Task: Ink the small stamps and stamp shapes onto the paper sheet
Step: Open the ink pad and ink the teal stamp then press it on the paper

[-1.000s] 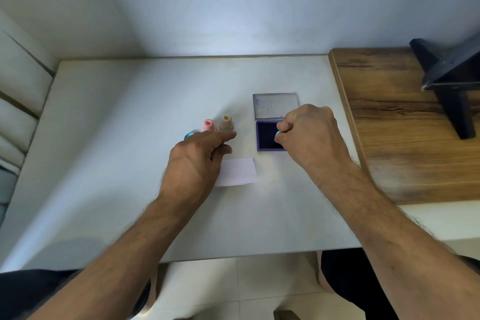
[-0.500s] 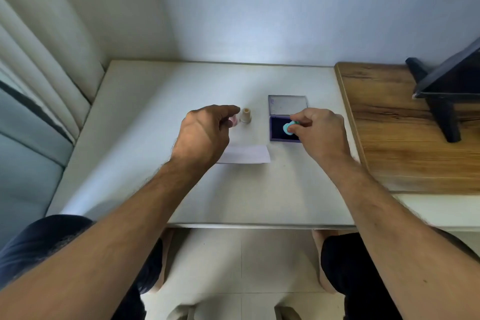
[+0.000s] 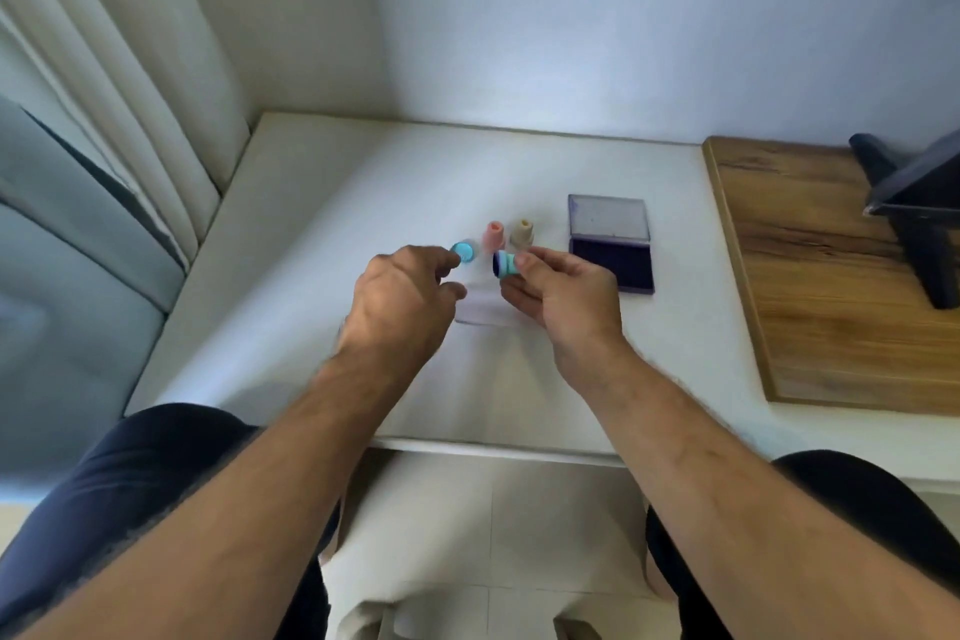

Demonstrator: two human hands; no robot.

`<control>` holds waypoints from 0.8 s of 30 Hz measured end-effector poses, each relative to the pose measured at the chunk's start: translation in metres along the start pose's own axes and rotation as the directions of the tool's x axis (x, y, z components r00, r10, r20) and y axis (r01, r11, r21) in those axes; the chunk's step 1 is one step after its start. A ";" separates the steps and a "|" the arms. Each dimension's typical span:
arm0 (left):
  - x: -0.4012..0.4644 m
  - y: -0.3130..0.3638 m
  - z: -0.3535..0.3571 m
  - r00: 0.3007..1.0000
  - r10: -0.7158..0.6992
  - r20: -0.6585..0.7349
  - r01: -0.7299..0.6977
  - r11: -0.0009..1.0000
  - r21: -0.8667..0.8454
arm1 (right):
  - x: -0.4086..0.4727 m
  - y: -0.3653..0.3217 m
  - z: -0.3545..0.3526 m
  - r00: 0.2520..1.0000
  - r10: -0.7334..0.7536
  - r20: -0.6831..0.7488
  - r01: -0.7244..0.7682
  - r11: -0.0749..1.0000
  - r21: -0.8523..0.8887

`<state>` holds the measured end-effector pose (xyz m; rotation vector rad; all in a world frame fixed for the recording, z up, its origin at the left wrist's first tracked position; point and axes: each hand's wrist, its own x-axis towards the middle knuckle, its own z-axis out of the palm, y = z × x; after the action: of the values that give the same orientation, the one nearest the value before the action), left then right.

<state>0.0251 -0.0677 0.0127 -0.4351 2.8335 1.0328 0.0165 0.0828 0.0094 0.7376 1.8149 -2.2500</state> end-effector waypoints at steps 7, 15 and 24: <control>0.027 0.002 -0.003 0.987 -0.017 0.160 0.002 0.996 0.093 | 0.014 0.014 0.010 0.989 -0.147 -0.024 0.141 0.978 -0.154; 0.031 -0.015 0.006 0.969 0.000 0.246 -0.021 0.996 0.083 | 0.020 0.038 0.013 0.941 -0.334 0.052 0.315 0.812 -0.491; 0.033 -0.022 0.007 0.964 -0.009 0.264 0.008 1.000 0.004 | 0.010 0.040 0.018 0.847 -0.503 0.172 0.480 0.584 -0.655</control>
<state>0.0005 -0.0871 -0.0122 -0.2840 2.5941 1.0019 0.0192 0.0572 -0.0278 0.1145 2.8765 -1.5229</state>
